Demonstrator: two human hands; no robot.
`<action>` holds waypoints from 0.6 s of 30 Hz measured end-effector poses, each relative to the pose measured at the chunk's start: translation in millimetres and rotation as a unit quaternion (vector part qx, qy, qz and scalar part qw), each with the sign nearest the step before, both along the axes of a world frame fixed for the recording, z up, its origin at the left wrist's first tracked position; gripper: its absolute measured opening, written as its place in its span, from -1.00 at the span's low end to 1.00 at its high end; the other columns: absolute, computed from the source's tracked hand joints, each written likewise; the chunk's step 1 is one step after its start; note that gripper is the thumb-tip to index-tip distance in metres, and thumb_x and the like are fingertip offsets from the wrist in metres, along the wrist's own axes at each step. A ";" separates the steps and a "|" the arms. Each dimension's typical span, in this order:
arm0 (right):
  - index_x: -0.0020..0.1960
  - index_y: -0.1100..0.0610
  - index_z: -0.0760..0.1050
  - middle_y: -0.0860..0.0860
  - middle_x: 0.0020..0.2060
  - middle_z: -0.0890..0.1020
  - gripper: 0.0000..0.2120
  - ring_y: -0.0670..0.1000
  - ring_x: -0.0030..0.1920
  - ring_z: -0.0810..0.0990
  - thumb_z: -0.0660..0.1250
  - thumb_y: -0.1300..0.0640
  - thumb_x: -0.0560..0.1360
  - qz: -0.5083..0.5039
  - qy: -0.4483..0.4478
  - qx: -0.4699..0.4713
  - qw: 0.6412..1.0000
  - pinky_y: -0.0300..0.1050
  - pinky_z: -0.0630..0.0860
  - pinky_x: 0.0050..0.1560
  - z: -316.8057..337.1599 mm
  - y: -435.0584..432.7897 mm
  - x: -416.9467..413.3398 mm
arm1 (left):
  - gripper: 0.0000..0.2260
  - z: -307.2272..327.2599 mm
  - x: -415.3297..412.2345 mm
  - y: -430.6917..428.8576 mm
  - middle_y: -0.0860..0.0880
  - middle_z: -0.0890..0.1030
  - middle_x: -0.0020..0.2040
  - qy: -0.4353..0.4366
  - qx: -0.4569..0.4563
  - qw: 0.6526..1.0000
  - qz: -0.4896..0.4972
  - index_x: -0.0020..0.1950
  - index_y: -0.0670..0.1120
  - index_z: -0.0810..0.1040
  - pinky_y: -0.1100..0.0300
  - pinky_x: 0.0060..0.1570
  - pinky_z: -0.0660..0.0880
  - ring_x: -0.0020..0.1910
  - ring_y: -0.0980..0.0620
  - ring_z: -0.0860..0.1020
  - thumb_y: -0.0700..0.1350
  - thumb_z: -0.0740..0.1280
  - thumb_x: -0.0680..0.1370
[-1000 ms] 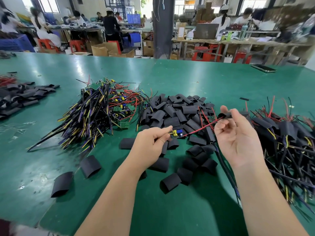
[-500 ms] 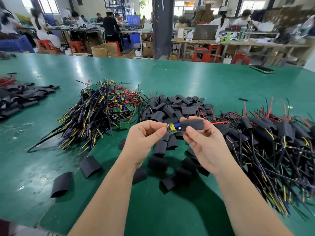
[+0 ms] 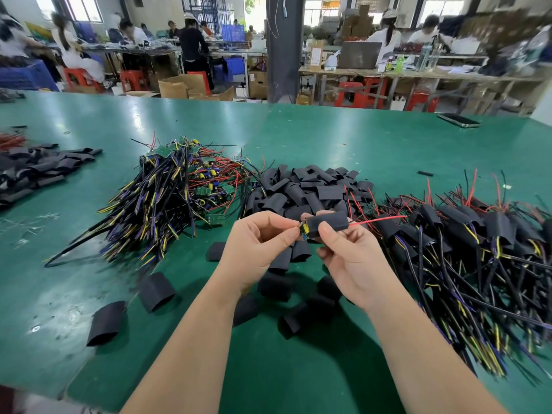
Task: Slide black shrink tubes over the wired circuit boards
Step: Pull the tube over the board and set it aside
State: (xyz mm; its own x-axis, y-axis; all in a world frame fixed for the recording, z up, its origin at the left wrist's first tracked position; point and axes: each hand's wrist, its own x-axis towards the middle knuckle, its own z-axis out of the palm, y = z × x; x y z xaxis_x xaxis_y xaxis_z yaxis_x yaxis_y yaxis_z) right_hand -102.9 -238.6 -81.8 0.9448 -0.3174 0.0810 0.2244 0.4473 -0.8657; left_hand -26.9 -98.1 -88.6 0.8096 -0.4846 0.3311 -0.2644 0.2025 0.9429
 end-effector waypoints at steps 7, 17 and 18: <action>-0.29 0.11 0.67 0.00 -0.31 0.67 -0.87 -0.13 -0.39 0.51 0.35 0.24 0.33 0.003 0.017 0.076 0.997 -0.35 0.46 -0.37 2.7 7.3 -1.2 | -0.94 2.7 -6.1 -0.5 0.06 0.65 -0.33 -0.068 0.019 0.996 0.051 -0.22 -0.05 0.62 0.29 -0.26 0.50 -0.32 0.13 0.58 -0.21 0.40 0.40; 0.00 0.22 0.53 0.16 -0.01 0.69 -0.77 -0.04 -0.18 0.63 0.30 0.30 0.35 0.058 -0.002 0.106 0.993 -0.31 0.58 -0.11 5.6 6.4 -5.1 | -0.90 3.9 -0.6 2.4 0.05 0.66 -0.35 -0.031 -0.016 0.999 0.030 -0.21 -0.02 0.64 0.38 -0.29 0.46 -0.36 0.19 0.58 -0.22 0.45 0.44; 0.01 0.22 0.54 0.17 0.00 0.69 -0.77 -0.03 -0.16 0.63 0.30 0.30 0.35 0.058 -0.004 0.101 0.993 -0.30 0.58 -0.09 5.7 5.8 -5.3 | -0.93 3.9 -0.4 2.2 0.05 0.66 -0.35 -0.021 -0.017 0.999 0.029 -0.14 -0.04 0.61 0.37 -0.27 0.48 -0.35 0.18 0.59 -0.19 0.44 0.44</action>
